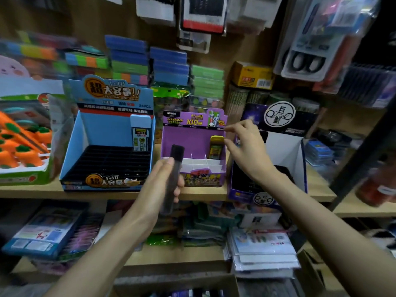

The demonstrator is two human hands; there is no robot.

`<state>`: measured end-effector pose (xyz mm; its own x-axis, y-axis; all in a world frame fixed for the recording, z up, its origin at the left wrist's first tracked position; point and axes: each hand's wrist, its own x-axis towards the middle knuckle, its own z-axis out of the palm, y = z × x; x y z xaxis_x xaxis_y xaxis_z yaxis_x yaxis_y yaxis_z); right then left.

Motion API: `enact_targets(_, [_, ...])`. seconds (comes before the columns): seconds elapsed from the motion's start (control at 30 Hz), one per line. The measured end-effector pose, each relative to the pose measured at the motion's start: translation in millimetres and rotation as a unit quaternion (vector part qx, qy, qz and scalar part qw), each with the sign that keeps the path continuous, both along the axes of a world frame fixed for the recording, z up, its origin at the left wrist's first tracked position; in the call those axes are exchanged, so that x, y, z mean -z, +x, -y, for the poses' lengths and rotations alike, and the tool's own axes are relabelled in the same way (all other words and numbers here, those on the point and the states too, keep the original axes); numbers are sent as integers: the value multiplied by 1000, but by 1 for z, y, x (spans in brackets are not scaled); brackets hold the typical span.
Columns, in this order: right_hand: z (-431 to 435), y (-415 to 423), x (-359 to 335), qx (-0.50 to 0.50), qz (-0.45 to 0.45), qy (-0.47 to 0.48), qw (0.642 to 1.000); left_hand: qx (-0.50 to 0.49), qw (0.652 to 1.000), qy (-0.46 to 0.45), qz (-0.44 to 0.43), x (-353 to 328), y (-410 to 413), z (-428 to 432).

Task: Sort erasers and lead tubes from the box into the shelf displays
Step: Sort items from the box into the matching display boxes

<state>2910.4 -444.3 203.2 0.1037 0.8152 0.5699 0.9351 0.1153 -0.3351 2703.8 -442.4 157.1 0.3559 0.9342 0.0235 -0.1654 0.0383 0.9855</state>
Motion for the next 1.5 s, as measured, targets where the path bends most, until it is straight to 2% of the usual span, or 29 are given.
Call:
enact_targets(0.07, [18,-11,0,-40,-49,4,998,-17,999,-24,-33,-2,8,-3])
enact_targets(0.1, [29,-19,1,-74,-94,-19,993,-37,997,4,-65,-1,12,-1])
enact_targets(0.17, [48,-32,4,-138,-217,-81,963,-38,988,118,-97,-2,23,14])
enact_targets(0.23, [59,-40,8,-164,-322,-98,927,-12,986,154,-58,-2,32,29])
enact_targets(0.3, [65,-40,12,-163,-366,-77,913,-8,983,181,-33,0,44,32])
enact_targets(0.4, [71,-28,5,-158,-358,-61,918,-19,960,263,-99,2,54,28])
enact_targets(0.5, [68,13,-12,-108,-312,-23,944,-61,871,417,-250,5,50,20])
enact_targets(0.6, [65,65,-26,-27,-257,22,966,-31,780,492,-386,9,49,12])
enact_targets(0.73, [54,103,-9,35,-211,12,977,14,741,524,-420,16,55,14])
enact_targets(0.93, [32,108,8,22,-171,-3,985,63,732,516,-441,31,67,19])
enact_targets(1.1, [25,117,8,-2,-180,-41,983,67,746,498,-437,39,70,21])
enact_targets(1.27, [16,115,14,63,-190,-36,979,61,771,481,-413,41,70,21])
enact_targets(1.5, [8,108,3,116,-128,-94,980,93,781,466,-404,44,64,23])
